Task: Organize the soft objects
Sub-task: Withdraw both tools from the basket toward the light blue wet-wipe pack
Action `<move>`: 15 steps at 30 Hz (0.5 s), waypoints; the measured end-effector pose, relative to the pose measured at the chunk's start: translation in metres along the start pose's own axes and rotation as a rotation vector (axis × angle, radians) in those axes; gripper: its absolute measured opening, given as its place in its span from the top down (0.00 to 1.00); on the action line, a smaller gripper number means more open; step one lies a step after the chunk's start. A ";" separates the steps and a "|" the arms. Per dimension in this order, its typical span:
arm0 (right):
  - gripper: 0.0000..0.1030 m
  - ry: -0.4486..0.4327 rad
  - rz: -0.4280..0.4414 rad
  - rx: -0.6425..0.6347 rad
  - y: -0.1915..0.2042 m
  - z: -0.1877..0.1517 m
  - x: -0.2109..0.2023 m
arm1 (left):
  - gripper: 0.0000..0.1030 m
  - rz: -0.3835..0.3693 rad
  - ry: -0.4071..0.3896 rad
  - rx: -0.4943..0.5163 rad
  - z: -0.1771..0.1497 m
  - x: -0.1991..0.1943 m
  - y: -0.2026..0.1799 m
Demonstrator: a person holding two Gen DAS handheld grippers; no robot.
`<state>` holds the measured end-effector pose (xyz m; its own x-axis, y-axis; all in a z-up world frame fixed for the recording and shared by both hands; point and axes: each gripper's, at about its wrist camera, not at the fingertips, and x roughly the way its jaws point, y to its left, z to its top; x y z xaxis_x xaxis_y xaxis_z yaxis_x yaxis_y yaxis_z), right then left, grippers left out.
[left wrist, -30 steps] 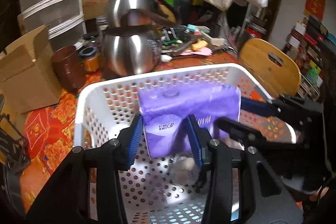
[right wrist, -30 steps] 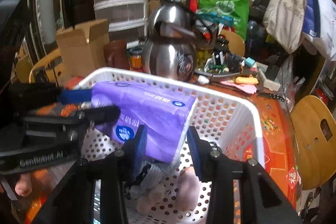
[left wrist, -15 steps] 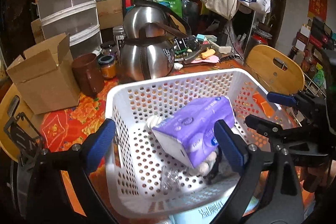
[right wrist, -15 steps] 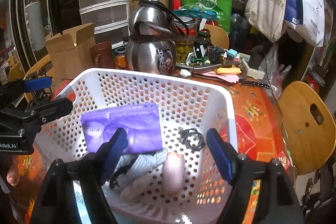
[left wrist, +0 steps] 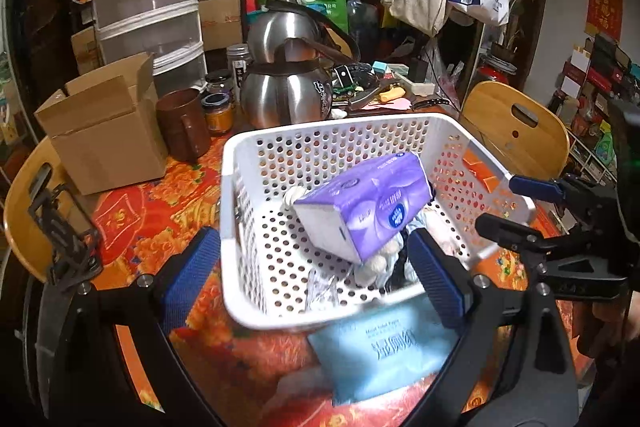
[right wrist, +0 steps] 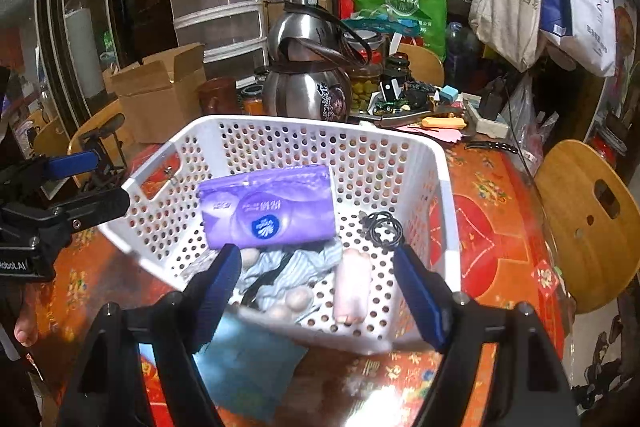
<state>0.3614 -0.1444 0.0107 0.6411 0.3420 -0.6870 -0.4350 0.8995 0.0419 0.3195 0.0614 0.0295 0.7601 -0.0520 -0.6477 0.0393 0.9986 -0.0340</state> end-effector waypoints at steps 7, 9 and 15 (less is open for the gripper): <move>0.24 -0.059 0.041 0.000 0.008 -0.033 -0.041 | 0.09 -0.041 -0.020 -0.008 -0.041 -0.039 0.002; 0.24 -0.068 0.065 0.015 0.008 -0.044 -0.048 | 0.09 -0.056 -0.010 -0.021 -0.060 -0.046 0.002; 0.24 -0.054 0.115 0.019 0.021 -0.094 -0.047 | 0.09 -0.086 0.017 -0.003 -0.121 -0.048 -0.009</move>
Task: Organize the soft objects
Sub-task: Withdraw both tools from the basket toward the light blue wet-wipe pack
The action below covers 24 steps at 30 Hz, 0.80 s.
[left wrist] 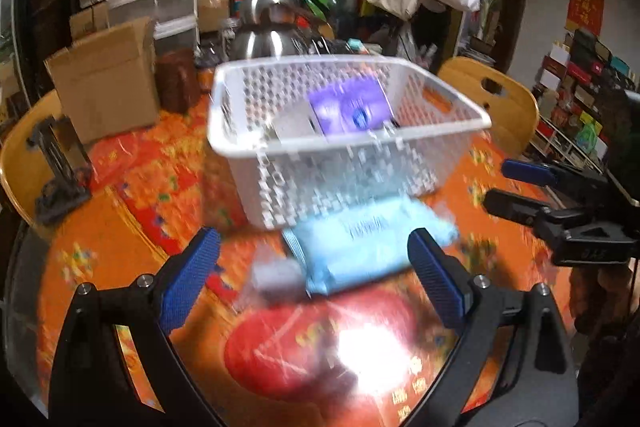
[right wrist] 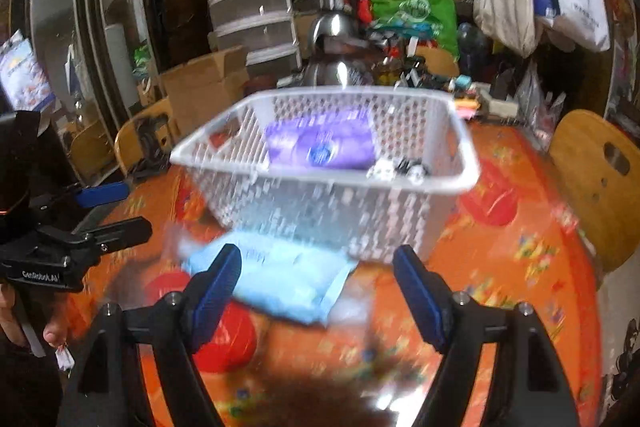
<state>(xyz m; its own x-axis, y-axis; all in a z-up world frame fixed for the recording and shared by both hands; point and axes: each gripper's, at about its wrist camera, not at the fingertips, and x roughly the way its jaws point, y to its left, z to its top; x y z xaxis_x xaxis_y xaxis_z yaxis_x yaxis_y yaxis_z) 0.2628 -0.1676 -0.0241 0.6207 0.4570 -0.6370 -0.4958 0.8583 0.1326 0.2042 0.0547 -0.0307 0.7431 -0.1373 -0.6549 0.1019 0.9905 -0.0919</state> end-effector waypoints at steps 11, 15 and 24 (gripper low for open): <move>0.25 0.097 0.029 0.000 0.001 -0.033 0.047 | 0.10 -0.058 0.104 0.015 -0.037 0.058 0.001; 0.32 0.126 0.053 -0.007 0.003 -0.037 0.059 | 0.14 -0.048 0.122 0.014 -0.036 0.072 0.005; 0.40 0.127 0.072 -0.006 0.008 -0.036 0.065 | 0.21 -0.062 0.103 0.034 -0.030 0.078 0.002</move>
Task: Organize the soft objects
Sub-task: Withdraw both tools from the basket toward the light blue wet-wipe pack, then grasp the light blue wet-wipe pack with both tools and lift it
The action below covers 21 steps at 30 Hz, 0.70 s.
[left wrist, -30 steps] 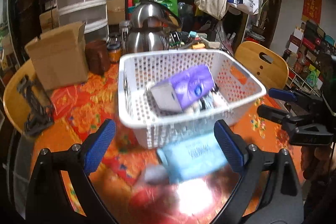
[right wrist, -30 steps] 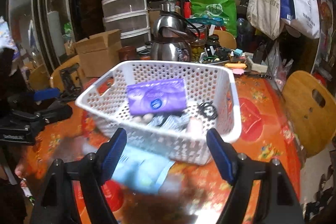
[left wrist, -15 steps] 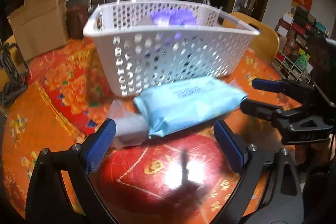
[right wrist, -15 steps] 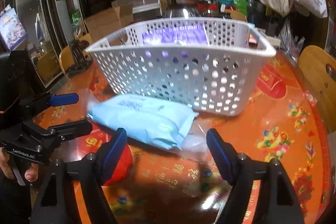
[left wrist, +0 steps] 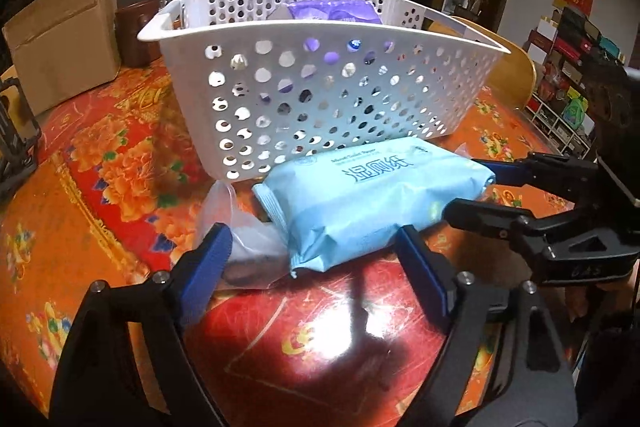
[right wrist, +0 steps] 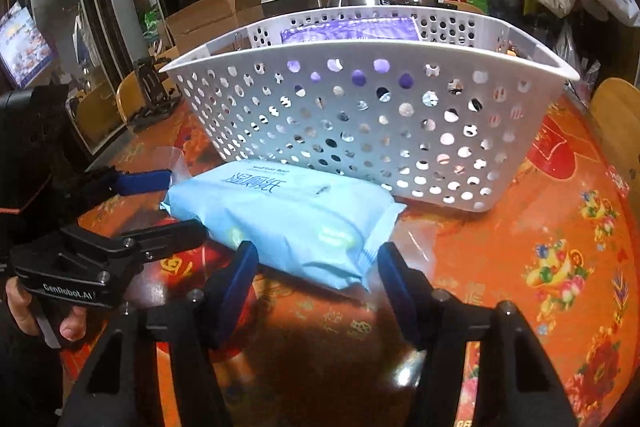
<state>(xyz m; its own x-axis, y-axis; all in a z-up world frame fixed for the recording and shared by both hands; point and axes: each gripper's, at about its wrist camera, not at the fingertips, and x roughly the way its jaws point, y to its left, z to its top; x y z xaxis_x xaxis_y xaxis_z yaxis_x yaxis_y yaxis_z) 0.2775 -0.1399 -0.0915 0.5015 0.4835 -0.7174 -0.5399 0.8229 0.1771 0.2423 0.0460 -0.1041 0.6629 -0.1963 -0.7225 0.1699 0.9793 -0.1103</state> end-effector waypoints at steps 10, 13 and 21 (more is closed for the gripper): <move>0.57 0.003 -0.006 -0.007 0.006 -0.004 0.003 | 0.54 -0.032 -0.006 0.012 -0.002 -0.002 -0.008; 0.61 0.003 -0.019 -0.013 0.009 -0.005 0.003 | 0.58 -0.007 -0.016 0.029 -0.003 -0.004 -0.013; 0.70 -0.008 -0.048 -0.016 0.009 -0.009 0.000 | 0.73 -0.022 -0.028 0.006 -0.007 -0.010 -0.009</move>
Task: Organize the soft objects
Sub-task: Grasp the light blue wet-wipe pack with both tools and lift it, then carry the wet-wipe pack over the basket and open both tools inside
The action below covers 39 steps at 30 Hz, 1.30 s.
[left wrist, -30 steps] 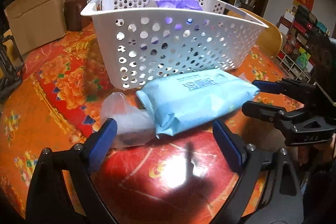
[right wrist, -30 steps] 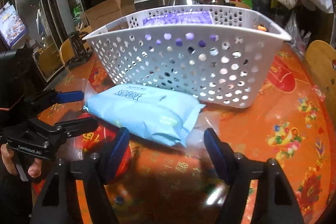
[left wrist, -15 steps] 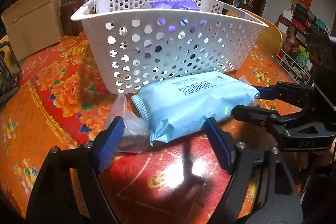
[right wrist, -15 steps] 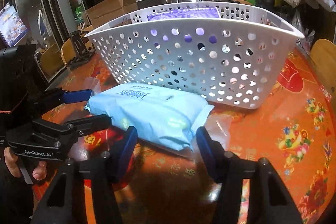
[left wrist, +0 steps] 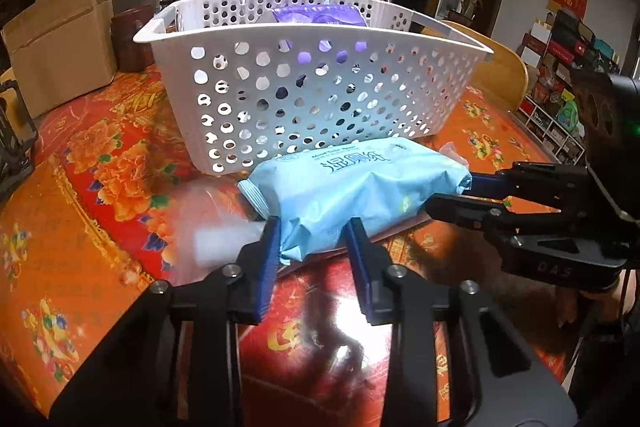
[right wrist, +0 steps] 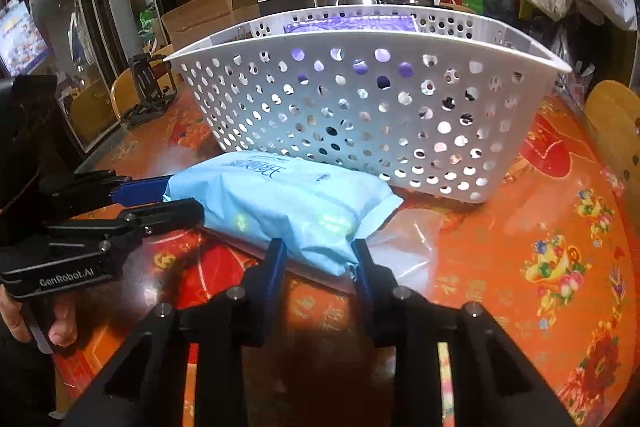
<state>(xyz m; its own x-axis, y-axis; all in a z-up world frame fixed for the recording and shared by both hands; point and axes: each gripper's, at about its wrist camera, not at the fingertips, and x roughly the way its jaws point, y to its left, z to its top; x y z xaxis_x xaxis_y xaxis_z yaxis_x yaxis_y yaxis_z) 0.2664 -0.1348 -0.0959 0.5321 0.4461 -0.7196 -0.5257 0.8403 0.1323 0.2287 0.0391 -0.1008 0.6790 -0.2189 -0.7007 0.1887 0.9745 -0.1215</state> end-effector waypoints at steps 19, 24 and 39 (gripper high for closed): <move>0.84 -0.088 -0.062 -0.059 0.018 -0.011 -0.035 | 0.79 0.014 -0.114 0.048 -0.013 -0.040 -0.022; 0.85 -0.119 -0.079 -0.083 0.026 -0.013 -0.049 | 0.80 0.020 -0.156 0.054 -0.015 -0.057 -0.027; 0.85 -0.229 -0.097 -0.136 0.048 0.008 -0.109 | 0.80 0.021 -0.268 0.087 0.004 -0.130 -0.045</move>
<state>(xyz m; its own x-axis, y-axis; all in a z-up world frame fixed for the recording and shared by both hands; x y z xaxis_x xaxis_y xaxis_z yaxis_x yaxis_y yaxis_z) 0.1885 -0.1402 -0.0056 0.7120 0.4366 -0.5499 -0.5413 0.8402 -0.0337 0.1345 0.0238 -0.0016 0.8447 -0.2154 -0.4900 0.2248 0.9736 -0.0405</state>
